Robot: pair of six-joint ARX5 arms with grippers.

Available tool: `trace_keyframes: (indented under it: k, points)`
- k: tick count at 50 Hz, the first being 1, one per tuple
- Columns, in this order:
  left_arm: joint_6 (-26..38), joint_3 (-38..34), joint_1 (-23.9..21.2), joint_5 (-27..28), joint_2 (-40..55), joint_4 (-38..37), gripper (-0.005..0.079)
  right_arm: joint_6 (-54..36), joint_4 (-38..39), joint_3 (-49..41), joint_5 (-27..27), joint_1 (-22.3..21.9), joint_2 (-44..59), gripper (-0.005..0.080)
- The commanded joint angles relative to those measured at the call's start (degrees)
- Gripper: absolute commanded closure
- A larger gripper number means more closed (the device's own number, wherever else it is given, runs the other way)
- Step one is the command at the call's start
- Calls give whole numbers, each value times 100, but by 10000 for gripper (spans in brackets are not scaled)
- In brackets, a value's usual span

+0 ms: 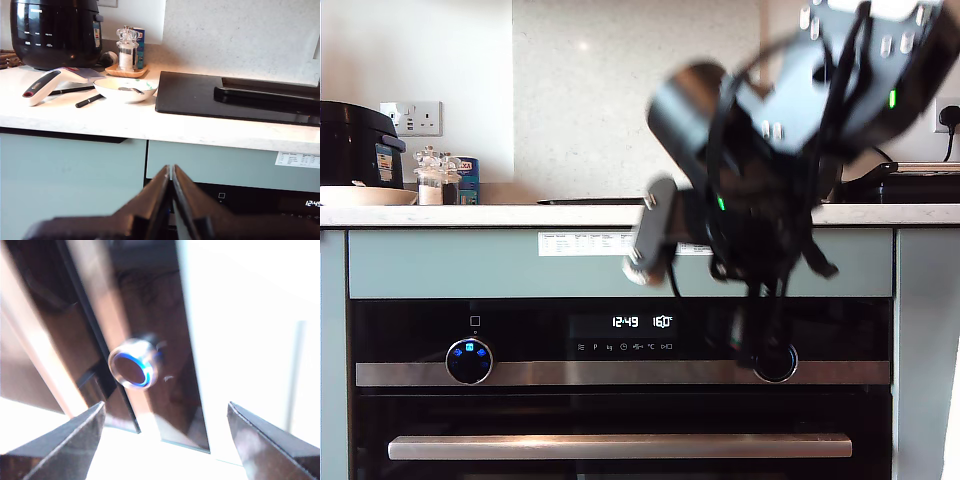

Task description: Switch the oven temperature to 160 degrees by turning the right rotary switch until the correct number is selected

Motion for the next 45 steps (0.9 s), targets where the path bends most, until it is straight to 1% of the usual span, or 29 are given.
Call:
trace_keyframes:
  k: [1,4,11,16,19,23,26,34,39,45]
  points:
    - [4,4,-2,0,-7,33,764,538,-238,9,-26,269,-271,49]
    - [4,4,-2,0,-7,11,764,1123,-664,9,-273,476,-610,50]
    - [4,4,-2,0,-7,-24,764,2562,-1655,9,-1058,892,-1532,50]
    - [4,4,-2,2,-7,-98,764,3412,-2284,9,-1593,1082,-2188,50]
    - [4,4,-2,2,-7,-144,764,3842,-2614,9,-1906,1137,-2562,50]
    - [4,4,-2,2,-7,-192,764,4295,-3036,9,-2192,1156,-3005,50]
    - [4,4,-2,2,-7,-240,764,4570,-3318,9,-2302,1156,-3333,50]
    - [4,4,-2,4,-7,-289,764,4966,-3908,9,-2948,1156,-4183,50]
    - [2,4,-2,9,-7,-289,764,5003,-4339,9,-3091,1161,-4697,50]
    - [2,4,-2,42,-7,-289,764,4972,-4887,9,-3069,1172,-5281,50]
